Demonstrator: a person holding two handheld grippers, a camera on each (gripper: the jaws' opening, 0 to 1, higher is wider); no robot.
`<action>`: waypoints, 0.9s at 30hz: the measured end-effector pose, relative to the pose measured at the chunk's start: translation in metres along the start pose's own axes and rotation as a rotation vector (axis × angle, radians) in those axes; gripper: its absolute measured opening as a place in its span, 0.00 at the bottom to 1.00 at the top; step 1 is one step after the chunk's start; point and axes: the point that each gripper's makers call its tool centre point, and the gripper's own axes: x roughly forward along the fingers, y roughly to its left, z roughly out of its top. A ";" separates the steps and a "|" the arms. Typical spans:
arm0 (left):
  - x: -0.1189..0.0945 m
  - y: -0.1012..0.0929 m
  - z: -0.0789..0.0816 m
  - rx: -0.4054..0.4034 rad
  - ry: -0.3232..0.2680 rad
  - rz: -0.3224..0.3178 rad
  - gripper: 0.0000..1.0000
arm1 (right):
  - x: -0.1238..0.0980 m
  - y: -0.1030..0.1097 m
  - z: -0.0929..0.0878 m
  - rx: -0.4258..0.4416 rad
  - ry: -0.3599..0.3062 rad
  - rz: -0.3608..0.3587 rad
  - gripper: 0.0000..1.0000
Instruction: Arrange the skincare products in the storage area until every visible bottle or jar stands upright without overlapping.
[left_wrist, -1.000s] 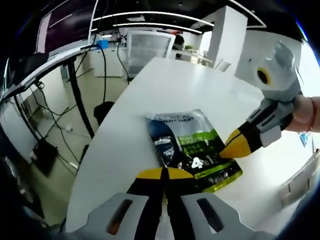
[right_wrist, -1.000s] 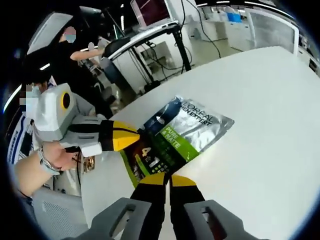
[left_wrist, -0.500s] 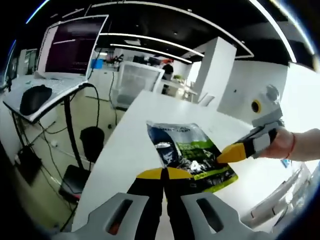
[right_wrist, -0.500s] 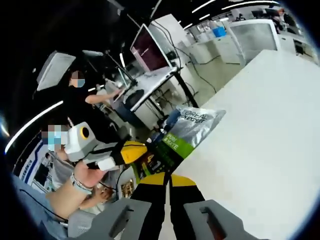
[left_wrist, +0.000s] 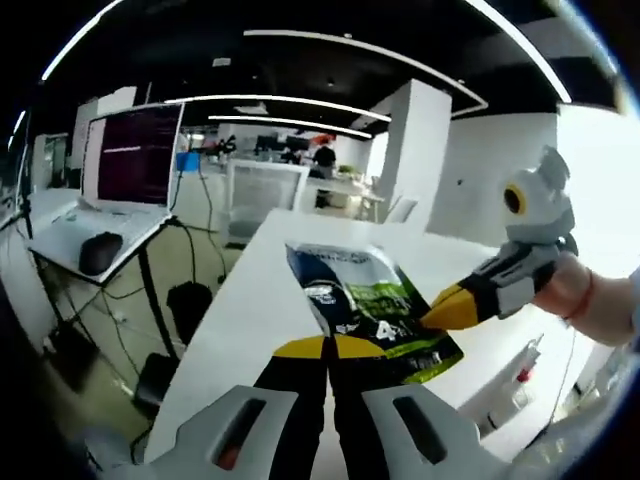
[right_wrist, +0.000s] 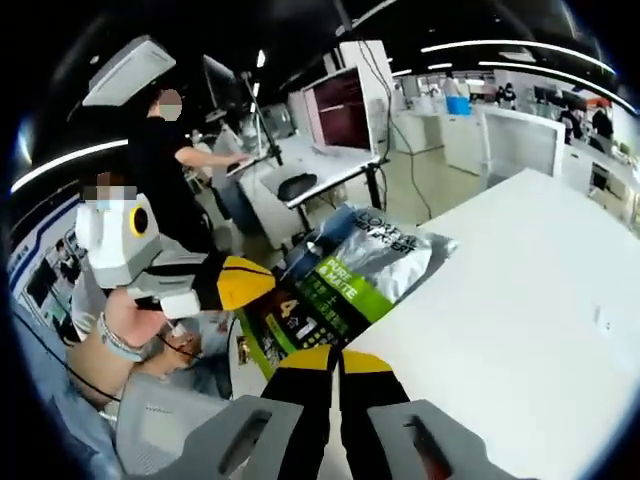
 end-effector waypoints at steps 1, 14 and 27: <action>-0.005 -0.001 0.001 -0.016 -0.015 -0.009 0.02 | -0.005 0.004 0.004 -0.010 -0.029 0.002 0.00; -0.040 -0.021 -0.007 -0.092 -0.071 -0.115 0.02 | -0.043 0.044 0.014 0.010 -0.222 0.068 0.00; -0.068 -0.051 -0.007 -0.045 -0.139 -0.300 0.02 | -0.065 0.084 0.008 0.089 -0.307 0.203 0.00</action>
